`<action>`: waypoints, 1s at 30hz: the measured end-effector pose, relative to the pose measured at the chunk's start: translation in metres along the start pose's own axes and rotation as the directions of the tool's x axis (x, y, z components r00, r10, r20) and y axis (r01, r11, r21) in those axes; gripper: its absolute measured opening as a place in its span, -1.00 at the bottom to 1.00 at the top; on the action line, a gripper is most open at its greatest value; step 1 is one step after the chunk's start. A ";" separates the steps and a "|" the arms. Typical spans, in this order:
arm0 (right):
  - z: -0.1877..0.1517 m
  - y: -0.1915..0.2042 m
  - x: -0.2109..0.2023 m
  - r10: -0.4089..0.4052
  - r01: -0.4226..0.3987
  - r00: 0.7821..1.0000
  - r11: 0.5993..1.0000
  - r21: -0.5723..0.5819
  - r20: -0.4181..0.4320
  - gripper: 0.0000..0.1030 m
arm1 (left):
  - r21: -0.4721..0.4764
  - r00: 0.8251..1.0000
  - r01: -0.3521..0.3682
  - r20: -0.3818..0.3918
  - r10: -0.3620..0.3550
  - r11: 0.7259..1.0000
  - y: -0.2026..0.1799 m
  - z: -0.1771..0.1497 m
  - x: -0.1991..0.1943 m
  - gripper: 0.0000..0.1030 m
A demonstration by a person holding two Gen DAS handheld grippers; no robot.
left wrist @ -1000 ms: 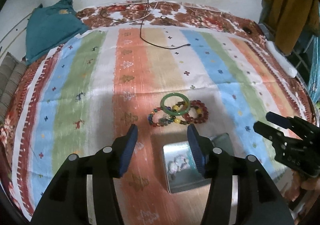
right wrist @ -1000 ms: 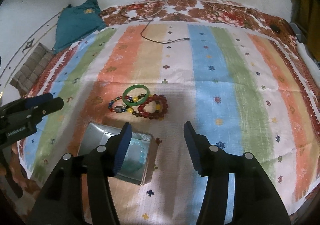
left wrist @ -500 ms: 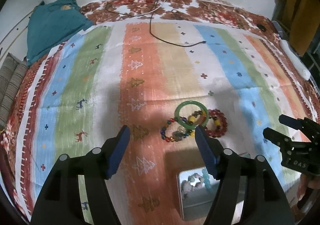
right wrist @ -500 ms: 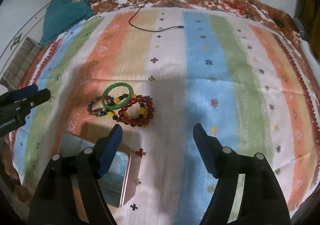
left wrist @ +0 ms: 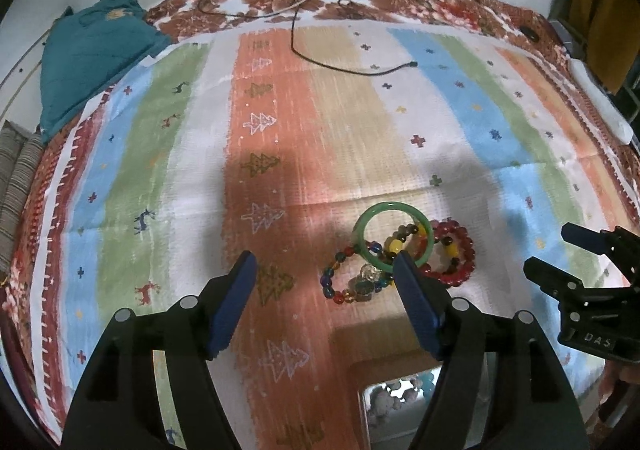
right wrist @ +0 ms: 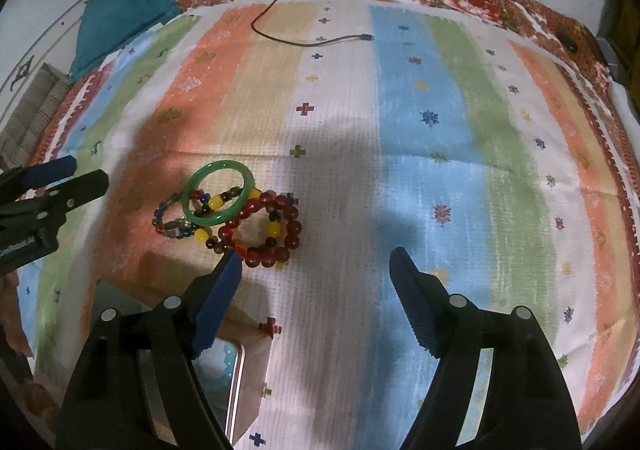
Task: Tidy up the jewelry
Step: 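Move both open grippers back down to the remaining bracelets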
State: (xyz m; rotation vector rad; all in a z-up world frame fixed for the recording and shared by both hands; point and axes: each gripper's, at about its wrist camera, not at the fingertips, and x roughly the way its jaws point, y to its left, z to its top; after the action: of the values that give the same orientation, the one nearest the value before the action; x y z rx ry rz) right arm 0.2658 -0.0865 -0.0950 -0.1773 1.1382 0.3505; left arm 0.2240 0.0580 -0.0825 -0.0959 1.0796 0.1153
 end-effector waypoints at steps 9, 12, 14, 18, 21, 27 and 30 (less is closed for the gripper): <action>0.008 -0.002 0.019 0.007 -0.007 1.000 1.000 0.001 -0.025 0.48 | 0.016 1.000 -0.007 -0.024 0.007 1.000 0.004 0.008 0.027 0.36; 0.009 -0.003 0.028 -0.006 0.006 0.999 1.000 -0.005 -0.047 0.48 | 0.018 0.999 -0.002 -0.040 0.002 1.000 0.004 0.011 0.036 0.36; 0.008 -0.005 0.034 -0.009 0.009 0.998 1.000 -0.002 -0.063 0.48 | 0.027 0.999 -0.001 -0.045 0.002 1.000 0.003 0.012 0.041 0.36; 0.009 -0.008 0.043 -0.013 0.014 0.997 1.000 0.015 -0.076 0.48 | 0.044 0.998 0.005 -0.057 -0.003 0.999 -0.001 0.015 0.049 0.36; 0.010 -0.007 0.049 0.003 -0.001 0.996 1.000 0.020 -0.086 0.48 | 0.051 0.998 0.008 -0.068 -0.004 0.999 -0.003 0.016 0.054 0.36; 0.014 -0.003 0.059 -0.017 0.018 0.995 1.000 0.001 -0.095 0.48 | 0.071 0.997 0.018 -0.074 -0.013 0.997 -0.007 0.021 0.061 0.36; 0.016 -0.004 0.065 -0.029 0.028 0.994 1.000 -0.003 -0.107 0.48 | 0.075 0.996 0.027 -0.086 -0.021 0.997 -0.008 0.023 0.068 0.36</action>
State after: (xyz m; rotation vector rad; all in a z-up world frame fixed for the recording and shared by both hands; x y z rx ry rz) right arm 0.3047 -0.0733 -0.1480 -0.2153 1.2400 0.3194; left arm 0.2774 0.0560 -0.1313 -0.0459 1.1668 0.0489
